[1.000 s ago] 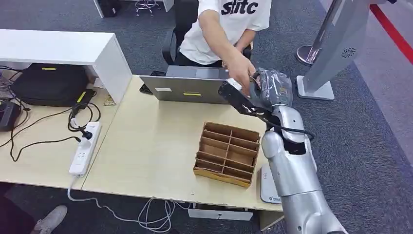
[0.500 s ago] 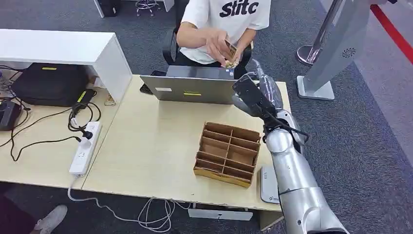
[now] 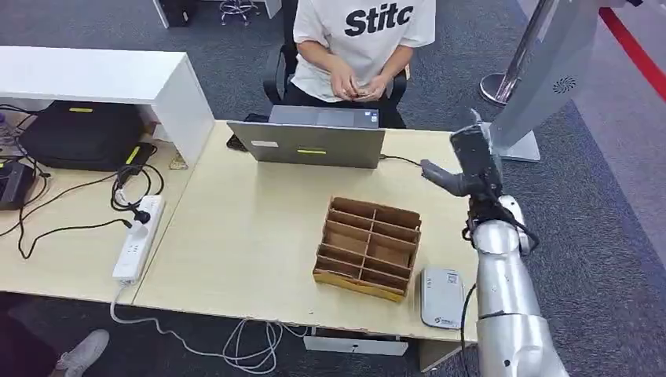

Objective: Pass the card to the sensor for recognition and then transmit it.

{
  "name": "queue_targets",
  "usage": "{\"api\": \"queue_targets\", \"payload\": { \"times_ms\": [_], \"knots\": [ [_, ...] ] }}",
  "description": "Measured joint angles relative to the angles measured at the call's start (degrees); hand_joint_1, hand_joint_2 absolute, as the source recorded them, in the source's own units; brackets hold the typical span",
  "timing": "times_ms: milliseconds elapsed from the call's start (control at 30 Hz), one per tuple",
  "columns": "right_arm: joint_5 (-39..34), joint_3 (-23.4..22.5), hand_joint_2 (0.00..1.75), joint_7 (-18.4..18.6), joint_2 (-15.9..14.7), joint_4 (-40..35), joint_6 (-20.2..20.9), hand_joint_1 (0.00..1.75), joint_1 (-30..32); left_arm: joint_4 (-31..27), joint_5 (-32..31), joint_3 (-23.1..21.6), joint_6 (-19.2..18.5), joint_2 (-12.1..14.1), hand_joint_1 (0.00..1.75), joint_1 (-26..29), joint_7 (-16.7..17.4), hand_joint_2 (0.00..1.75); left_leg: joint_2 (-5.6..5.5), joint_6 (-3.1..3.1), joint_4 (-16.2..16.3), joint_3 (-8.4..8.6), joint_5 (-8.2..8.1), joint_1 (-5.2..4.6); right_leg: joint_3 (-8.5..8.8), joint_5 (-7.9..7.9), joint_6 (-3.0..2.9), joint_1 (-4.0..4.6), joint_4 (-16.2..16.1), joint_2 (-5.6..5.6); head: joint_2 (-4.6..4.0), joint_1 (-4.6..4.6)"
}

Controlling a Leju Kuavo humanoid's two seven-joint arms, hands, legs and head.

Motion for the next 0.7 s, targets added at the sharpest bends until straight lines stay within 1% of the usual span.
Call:
{"api": "queue_targets", "payload": {
  "times_ms": [33, 100, 167, 233, 300, 367, 400, 433, 467, 533, 600, 700],
  "knots": [
    [-1.11, -3.36, 1.75, -2.17, -1.43, 0.74, 0.82, 0.00, 0.81, 0.00, 0.00, 0.00, 0.09, 0.02, 0.00, 0.01, 0.00, 1.75, -0.09, 0.01, 0.01, -0.04, 0.00, -0.03, 0.01, 0.00, 0.01, -0.01, 0.00, -0.10, 0.00, 0.00],
    [-1.15, -7.89, 1.75, -3.93, -3.17, 1.95, 1.26, 0.00, 1.83, 0.00, 0.00, 0.00, 0.13, 0.02, 0.00, 0.09, 0.00, 1.75, -0.15, 0.03, 0.02, -0.13, 0.02, -0.07, -0.05, 0.02, 0.03, -0.02, 0.00, -0.14, 0.00, 0.07],
    [-4.87, -12.69, 1.75, -3.03, -4.23, 3.23, 1.98, 0.00, 2.37, 0.00, -0.02, 0.00, -0.04, 0.13, 0.00, 0.04, 0.02, 1.75, 0.09, 0.05, 0.03, -0.08, -0.04, -0.09, -0.14, 0.08, 0.08, -0.06, -0.01, 0.09, 0.00, -0.02],
    [-9.86, -17.46, 1.75, -3.25, -5.86, 5.16, 3.43, 0.00, 3.44, 0.00, -0.02, 0.00, -0.18, 0.18, 0.00, -0.13, 0.11, 1.75, 0.08, 0.07, 0.05, 0.01, -0.05, -0.07, -0.16, 0.06, 0.08, -0.05, -0.04, 0.11, 0.00, -0.02],
    [-16.51, -23.37, 1.75, -5.77, -8.83, 10.33, 6.12, 0.00, 5.32, 0.00, -0.02, 0.00, -0.20, 0.24, 0.00, -0.15, 0.18, 1.75, -0.12, 0.17, 0.08, 0.10, -0.12, 0.05, 0.00, -0.07, 0.15, 0.01, -0.13, -0.13, 0.00, -0.04],
    [-23.28, -31.57, 1.75, -9.33, -12.42, 16.84, 9.25, 0.00, 9.35, 0.00, 0.09, 0.00, 0.02, 0.24, 0.00, 0.02, 0.17, 1.75, -0.92, 0.20, 0.07, 0.06, -0.14, 0.05, 0.45, -0.36, 0.28, 0.11, -0.13, -0.93, 0.00, 0.04],
    [-25.73, -34.93, 1.75, -10.78, -13.46, 19.42, 10.56, 0.00, 11.76, 0.00, 0.15, 0.00, 0.35, 0.28, 0.00, 0.31, 0.04, 1.75, -1.11, 0.20, 0.06, 0.03, -0.14, 0.04, 0.46, -0.37, 0.27, 0.10, -0.12, -1.07, 0.00, 0.11],
    [-27.77, -38.11, 1.75, -11.51, -14.33, 22.10, 11.62, 0.00, 13.92, 0.00, 0.22, 0.06, 0.68, 0.44, 0.00, 0.62, -0.35, 1.75, -1.03, 0.19, 0.04, 0.03, -0.16, 0.04, 0.41, -0.39, 0.23, 0.10, -0.11, -0.99, 0.00, 0.20],
    [-28.34, -40.60, 1.75, -11.47, -14.95, 24.29, 11.67, 0.00, 15.84, 0.00, 0.30, 0.15, 0.76, 0.52, 0.00, 0.72, -0.74, 1.75, -0.94, 0.07, 0.03, 0.05, -0.27, 0.04, 0.38, -0.41, 0.20, 0.10, -0.11, -0.86, 0.00, 0.15],
    [-27.21, -44.37, 1.75, -10.03, -15.41, 27.96, 9.51, 0.00, 20.11, 0.00, 0.52, 0.28, 0.85, 0.57, 0.00, 0.82, -1.33, 1.75, -0.64, 0.13, 0.02, 0.17, -0.45, 0.09, 0.41, -0.51, 0.06, 0.12, -0.11, -0.63, 0.00, 0.17],
    [-24.71, -46.72, 1.75, -6.72, -15.49, 31.35, 6.13, 0.00, 24.56, 0.00, 0.68, 0.41, 0.81, 0.61, 0.00, 0.97, -1.79, 1.75, -0.63, 0.10, -0.03, 0.17, -0.52, 0.11, 0.41, -0.61, -0.04, 0.13, -0.11, -0.62, 0.00, 0.15],
    [-19.10, -47.02, 1.75, 6.48, -14.80, 36.03, -0.99, 0.00, 28.97, 0.00, 0.94, 0.61, 0.66, 0.77, 0.00, 1.04, -1.90, 1.75, -0.58, 0.09, -0.13, 0.21, -0.52, 0.11, 0.38, -0.67, -0.09, 0.13, -0.08, -0.59, 0.00, 0.18]
  ]
}}
